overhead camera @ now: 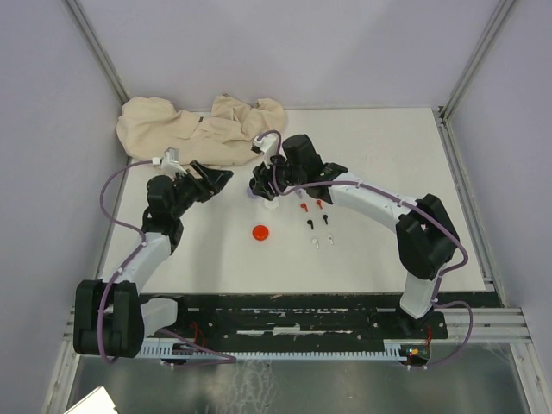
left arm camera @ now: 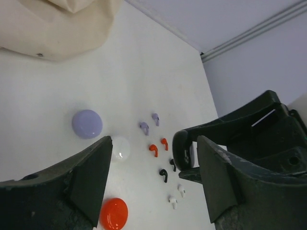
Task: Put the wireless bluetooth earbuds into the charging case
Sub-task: Open the charging case.
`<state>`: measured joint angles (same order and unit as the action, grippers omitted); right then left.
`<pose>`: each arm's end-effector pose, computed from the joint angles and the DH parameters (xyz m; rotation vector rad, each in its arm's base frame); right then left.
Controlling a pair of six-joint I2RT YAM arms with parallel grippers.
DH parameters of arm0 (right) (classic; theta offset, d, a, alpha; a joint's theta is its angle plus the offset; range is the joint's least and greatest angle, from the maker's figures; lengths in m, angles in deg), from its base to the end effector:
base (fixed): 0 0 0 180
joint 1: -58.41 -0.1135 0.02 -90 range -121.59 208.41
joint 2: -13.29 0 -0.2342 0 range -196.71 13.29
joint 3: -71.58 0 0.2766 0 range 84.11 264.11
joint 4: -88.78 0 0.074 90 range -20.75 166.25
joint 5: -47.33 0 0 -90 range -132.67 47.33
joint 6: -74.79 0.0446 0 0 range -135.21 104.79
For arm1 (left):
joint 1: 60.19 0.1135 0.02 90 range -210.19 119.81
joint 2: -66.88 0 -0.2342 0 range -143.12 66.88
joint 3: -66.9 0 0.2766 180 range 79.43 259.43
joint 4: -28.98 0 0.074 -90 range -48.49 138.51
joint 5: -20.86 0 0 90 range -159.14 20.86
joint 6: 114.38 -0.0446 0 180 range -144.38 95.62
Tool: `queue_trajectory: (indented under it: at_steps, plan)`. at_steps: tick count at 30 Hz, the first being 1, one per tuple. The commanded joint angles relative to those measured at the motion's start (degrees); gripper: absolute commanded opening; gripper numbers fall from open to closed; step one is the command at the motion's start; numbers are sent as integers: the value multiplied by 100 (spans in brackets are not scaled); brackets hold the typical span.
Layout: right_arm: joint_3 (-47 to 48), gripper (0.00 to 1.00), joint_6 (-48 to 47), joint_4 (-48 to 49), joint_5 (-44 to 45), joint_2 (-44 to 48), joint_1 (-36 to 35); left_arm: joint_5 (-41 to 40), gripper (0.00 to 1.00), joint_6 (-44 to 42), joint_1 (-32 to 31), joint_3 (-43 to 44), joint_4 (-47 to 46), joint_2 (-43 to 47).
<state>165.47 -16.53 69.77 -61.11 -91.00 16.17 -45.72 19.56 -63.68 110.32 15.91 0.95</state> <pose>0.3245 0.3137 0.2334 -0.9816 1.9102 0.7618 0.2918 -0.0356 0.2026 -0.3243 1.7914 -0.9514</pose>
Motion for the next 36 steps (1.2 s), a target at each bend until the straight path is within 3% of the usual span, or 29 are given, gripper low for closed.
queue_trajectory:
  at_steps: [1, 6, 10, 23, 36]
  plan:
    - [-42, 2, 29, 286, -403, 156, 35, 792, 74, 561, 27, 2, -1063, -153]
    - [-189, 2, 77, 491, -530, 166, 36, 1099, 61, 927, 19, -84, -1473, -415]
    - [-198, 2, 80, 540, -556, 130, 38, 1458, 58, 1253, 10, -107, -1803, -733]
    - [-105, 2, 105, 637, -643, 32, 33, 1602, 63, 1175, -372, -92, -1710, -1002]
    - [-53, 2, 132, 641, -791, 23, 27, 1510, 63, 1008, -514, -33, -1562, -1197]
